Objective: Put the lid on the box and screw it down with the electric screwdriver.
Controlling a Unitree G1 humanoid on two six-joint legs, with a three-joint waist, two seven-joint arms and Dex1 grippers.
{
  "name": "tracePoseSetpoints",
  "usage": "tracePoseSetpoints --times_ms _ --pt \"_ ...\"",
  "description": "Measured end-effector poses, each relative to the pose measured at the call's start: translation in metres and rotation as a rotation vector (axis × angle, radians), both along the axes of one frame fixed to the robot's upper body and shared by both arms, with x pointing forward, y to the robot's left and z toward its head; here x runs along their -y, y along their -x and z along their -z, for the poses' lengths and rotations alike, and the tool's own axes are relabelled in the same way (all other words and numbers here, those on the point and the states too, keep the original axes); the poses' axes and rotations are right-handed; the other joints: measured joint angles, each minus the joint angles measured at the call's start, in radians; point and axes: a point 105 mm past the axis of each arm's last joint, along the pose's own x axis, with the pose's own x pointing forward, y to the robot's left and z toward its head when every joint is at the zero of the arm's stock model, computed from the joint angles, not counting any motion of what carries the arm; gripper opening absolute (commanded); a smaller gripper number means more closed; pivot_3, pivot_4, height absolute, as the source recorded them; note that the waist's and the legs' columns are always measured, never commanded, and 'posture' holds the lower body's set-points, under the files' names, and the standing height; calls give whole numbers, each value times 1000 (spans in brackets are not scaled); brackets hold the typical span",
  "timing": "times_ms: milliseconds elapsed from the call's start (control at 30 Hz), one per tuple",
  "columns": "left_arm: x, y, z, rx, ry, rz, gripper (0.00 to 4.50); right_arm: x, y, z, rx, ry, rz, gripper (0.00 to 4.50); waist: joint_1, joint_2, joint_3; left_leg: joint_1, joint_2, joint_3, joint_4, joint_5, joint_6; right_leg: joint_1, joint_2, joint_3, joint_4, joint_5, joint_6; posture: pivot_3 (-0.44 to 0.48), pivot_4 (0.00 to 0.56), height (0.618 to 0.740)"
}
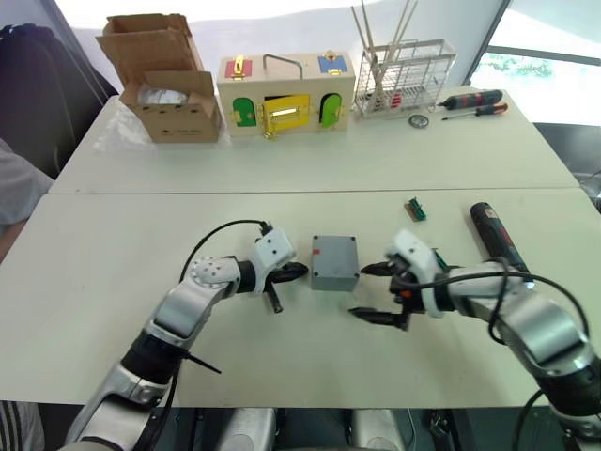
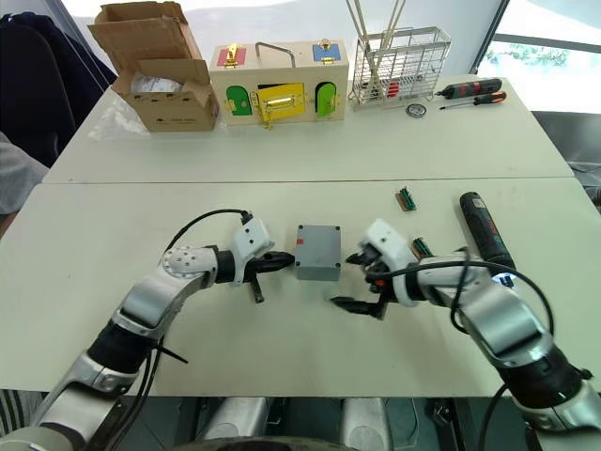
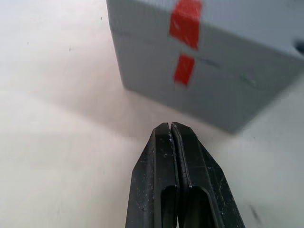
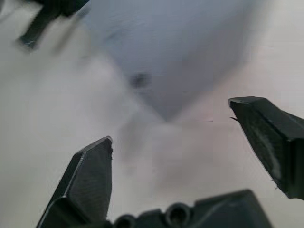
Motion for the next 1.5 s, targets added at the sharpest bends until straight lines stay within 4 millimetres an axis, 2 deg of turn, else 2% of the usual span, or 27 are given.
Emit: tracePoseSetpoints --times_ms 67,133,233,300,400,467,600,700,933,1200,1333,1400,1500 --pt "-13 1 -16 6 52 -40 0 20 3 -27 72 -112 91 4472 3 0 0 0 0 -1 0 0 0 0 0 0 0 0 0 0 150 740" --pt "-14 2 -34 12 136 -51 0 26 4 -47 142 -238 136 4472 2 0 0 0 0 -1 0 0 0 1 0 0 0 0 0 0 150 740" --pt "-5 9 -64 30 249 -8 0 52 -1 -56 196 -340 283 4472 3 0 0 1 -1 0 1 0 0 2 0 0 1 0 0 0 150 740" --pt "1 13 -72 40 256 16 0 70 -5 -48 192 -356 385 4472 0 0 -1 1 0 0 0 0 0 2 0 0 1 0 0 0 150 740" --pt "9 15 -73 27 275 35 0 80 -4 -22 143 -321 464 4472 -1 0 -1 1 0 1 0 0 0 0 0 0 3 0 0 0 150 740" --pt "20 19 -76 14 303 68 0 79 -4 -8 134 -276 483 4472 -2 0 -1 1 0 1 0 0 0 0 0 0 4 0 0 0 150 740" --pt "36 29 -76 1 303 140 0 71 -3 12 139 -267 492 3497 -2 0 -1 2 0 2 0 0 0 0 0 1 5 0 0 0 150 740" --pt "40 33 -70 -26 295 161 0 60 -4 23 135 -265 467 3497 -1 0 -1 2 0 2 0 0 0 0 0 1 5 0 0 0 150 740" --pt "39 39 -68 -36 286 180 0 62 -16 29 167 -251 488 3497 -1 0 -1 3 0 2 0 0 0 0 0 1 5 0 0 0 150 740" --pt "37 43 -67 -47 280 190 0 66 -19 34 162 -257 500 3497 -1 0 -1 3 0 1 0 0 0 0 0 1 5 0 0 0 150 740" --pt "36 43 -63 -51 266 182 0 66 -23 32 170 -276 511 2407 -1 0 -1 3 0 1 0 0 0 0 0 1 5 0 0 0 150 740" --pt "37 44 -60 -56 254 186 0 66 -24 32 172 -280 512 1605 0 0 -1 3 0 1 0 0 0 0 0 1 5 0 0 0 150 740" --pt "37 46 -58 -63 249 188 0 68 -25 34 166 -281 522 132 -1 0 -1 3 0 1 0 0 0 0 0 1 5 0 0 0 150 740"
